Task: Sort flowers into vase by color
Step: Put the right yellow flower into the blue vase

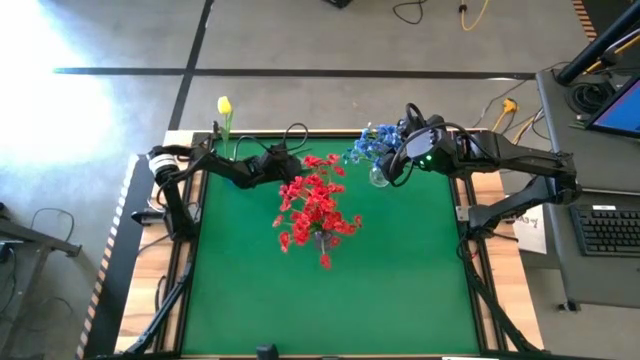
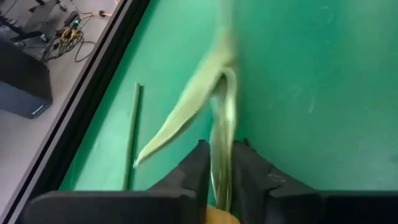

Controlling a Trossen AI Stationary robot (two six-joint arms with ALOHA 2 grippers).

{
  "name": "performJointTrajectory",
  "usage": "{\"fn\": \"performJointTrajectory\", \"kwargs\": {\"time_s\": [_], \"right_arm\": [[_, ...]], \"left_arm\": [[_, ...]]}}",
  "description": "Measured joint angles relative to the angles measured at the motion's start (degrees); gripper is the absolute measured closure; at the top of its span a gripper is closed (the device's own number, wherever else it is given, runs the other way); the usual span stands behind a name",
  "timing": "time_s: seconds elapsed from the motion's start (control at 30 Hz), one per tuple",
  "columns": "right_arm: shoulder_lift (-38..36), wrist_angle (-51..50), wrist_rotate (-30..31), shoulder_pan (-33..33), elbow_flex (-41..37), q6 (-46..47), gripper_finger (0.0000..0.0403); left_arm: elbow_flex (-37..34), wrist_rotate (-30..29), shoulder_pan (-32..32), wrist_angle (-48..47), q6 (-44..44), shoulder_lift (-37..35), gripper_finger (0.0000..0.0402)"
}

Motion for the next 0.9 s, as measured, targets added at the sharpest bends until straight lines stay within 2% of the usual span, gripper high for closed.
{"fn": "performJointTrajectory", "kwargs": {"time_s": [0.13,0.47,0.67,0.9], "right_arm": [[0.00,0.02,0.00,0.00,0.00,0.00,0.0087],[-0.02,0.04,-0.02,0.00,-0.13,0.58,0.0096],[-0.01,0.20,-0.02,-0.01,-0.15,0.55,0.0097],[-0.02,1.56,-0.02,0.00,-0.28,-0.27,0.0098]], "left_arm": [[0.00,-1.53,0.02,-0.16,-0.24,-0.15,0.0395],[-0.11,-1.81,-0.37,-2.15,-2.64,-3.90,0.0401],[-0.11,-2.05,-0.61,-6.29,-4.69,-12.33,0.0401],[-0.11,-2.10,-0.71,-7.90,-6.70,-25.65,0.0401]]}}
